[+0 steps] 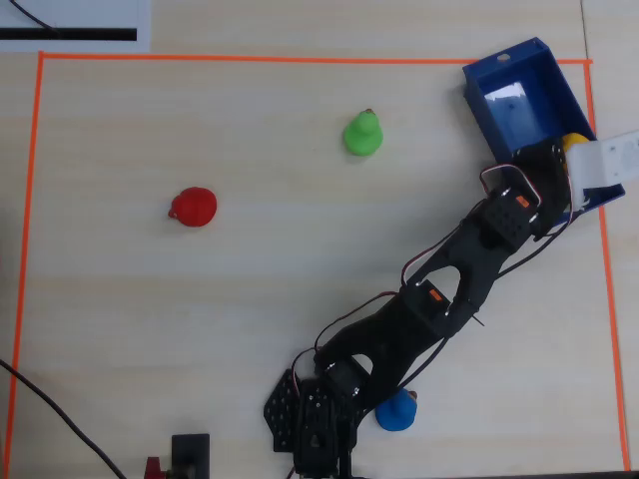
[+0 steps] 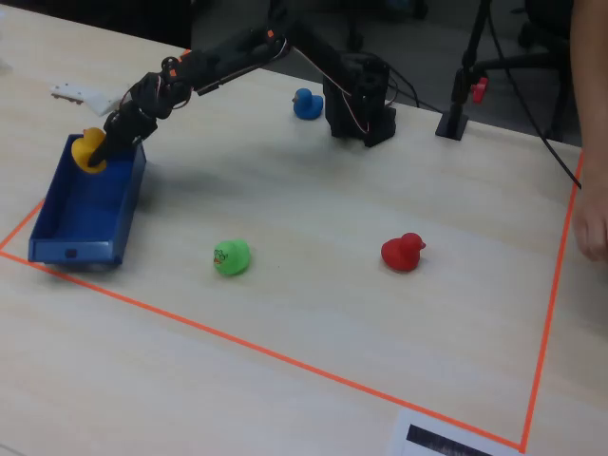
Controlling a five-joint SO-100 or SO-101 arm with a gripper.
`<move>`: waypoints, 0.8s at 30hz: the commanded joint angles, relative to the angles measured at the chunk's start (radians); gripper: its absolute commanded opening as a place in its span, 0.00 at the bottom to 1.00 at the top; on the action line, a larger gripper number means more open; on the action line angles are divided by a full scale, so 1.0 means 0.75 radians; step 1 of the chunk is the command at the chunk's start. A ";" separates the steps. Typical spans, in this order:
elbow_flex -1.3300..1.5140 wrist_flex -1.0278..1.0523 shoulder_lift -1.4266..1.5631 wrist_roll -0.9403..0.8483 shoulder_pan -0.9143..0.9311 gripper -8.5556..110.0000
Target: Grasp yellow duck and put it into box.
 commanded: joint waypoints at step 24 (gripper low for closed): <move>-0.129 0.125 0.092 0.119 -0.012 0.32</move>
